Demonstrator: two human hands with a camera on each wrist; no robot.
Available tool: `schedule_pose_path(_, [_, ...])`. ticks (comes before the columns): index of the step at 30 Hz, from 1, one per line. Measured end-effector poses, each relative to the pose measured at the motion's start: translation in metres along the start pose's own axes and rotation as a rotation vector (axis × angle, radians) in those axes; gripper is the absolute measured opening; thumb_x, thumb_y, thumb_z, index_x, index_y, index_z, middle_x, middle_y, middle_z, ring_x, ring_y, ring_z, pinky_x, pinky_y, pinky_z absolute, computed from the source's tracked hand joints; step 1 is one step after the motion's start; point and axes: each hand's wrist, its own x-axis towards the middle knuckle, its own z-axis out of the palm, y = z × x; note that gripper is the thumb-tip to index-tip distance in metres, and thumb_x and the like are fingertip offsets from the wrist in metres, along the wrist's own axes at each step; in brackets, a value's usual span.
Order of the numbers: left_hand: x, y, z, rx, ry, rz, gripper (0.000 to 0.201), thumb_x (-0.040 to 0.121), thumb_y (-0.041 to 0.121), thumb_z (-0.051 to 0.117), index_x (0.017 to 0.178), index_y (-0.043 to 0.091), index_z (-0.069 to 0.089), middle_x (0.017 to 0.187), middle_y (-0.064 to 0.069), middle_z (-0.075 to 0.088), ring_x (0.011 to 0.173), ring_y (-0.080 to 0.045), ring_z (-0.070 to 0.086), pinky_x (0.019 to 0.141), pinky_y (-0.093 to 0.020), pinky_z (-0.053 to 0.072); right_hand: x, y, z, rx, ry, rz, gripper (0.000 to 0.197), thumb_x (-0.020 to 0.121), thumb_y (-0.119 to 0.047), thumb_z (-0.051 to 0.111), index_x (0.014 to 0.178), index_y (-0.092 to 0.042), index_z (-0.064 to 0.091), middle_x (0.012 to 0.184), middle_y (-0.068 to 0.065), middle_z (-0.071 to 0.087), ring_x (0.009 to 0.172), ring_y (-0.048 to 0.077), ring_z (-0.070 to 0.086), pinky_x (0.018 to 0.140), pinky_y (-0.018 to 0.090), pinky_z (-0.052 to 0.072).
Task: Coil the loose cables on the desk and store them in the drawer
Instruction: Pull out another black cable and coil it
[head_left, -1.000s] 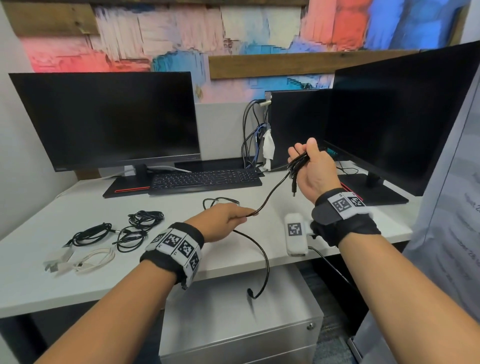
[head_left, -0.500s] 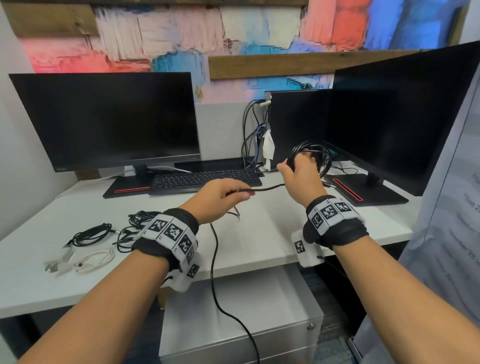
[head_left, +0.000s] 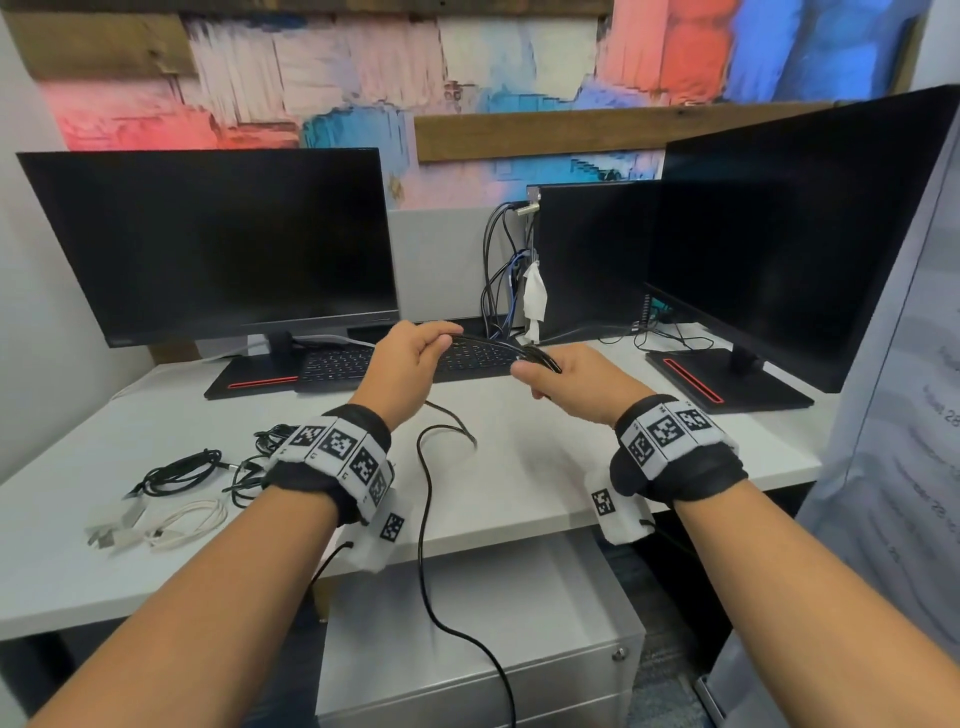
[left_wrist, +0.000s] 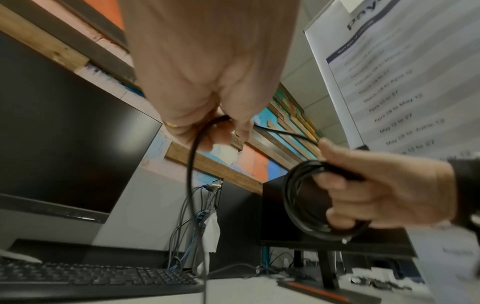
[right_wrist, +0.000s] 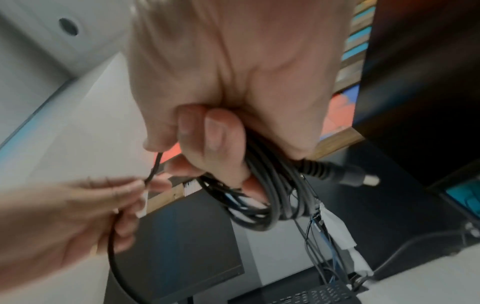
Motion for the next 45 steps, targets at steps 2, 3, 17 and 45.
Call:
schedule_pose_path(2, [-0.003,-0.005,0.004,-0.003,-0.037,-0.012,0.03,0.099,0.018,0.042,0.123,0.019,0.06,0.093,-0.004,0.059,0.093,-0.021,0.057,0.089,-0.03,0.043,0.0,-0.002,-0.001,0.121,-0.029,0.028,0.047,0.095,-0.049,0.045,0.062,-0.016,0.052,0.048,-0.005,0.042,0.043,0.011,0.037,0.05,0.023,0.034])
schedule_pose_path(3, [-0.005,-0.008,0.007,0.024,-0.065,-0.019,0.031,0.099,0.019,0.041,0.124,0.021,0.06,0.091,-0.001,0.062,0.095,-0.021,0.059,0.091,-0.032,0.043,0.0,-0.003,-0.001,0.203,-0.048,0.047,0.049,0.096,-0.048,0.042,0.061,-0.015,0.05,0.044,-0.005,0.037,0.04,0.011,0.032,0.047,0.023,0.03])
schedule_pose_path(17, [-0.03,-0.008,0.032,-0.147,-0.32,-0.38,0.019,0.098,0.02,0.029,0.092,0.011,0.045,0.084,-0.009,0.055,0.046,-0.018,0.057,0.042,-0.022,0.042,0.003,-0.007,0.003,1.002,-0.04,0.086,0.049,0.102,-0.042,0.027,0.061,-0.018,0.04,0.037,-0.007,0.023,0.033,0.012,0.019,0.064,0.03,0.039])
schedule_pose_path(45, [-0.044,0.012,0.007,-0.097,-0.763,-0.064,0.009,0.095,0.021,0.047,0.094,0.023,0.056,0.079,0.001,0.055,0.076,-0.01,0.066,0.08,-0.033,0.05,0.014,-0.044,-0.012,1.154,0.467,-0.04,0.024,0.1,-0.025,0.046,0.084,-0.012,0.057,0.081,0.0,0.056,0.072,0.009,0.053,0.068,0.024,0.047])
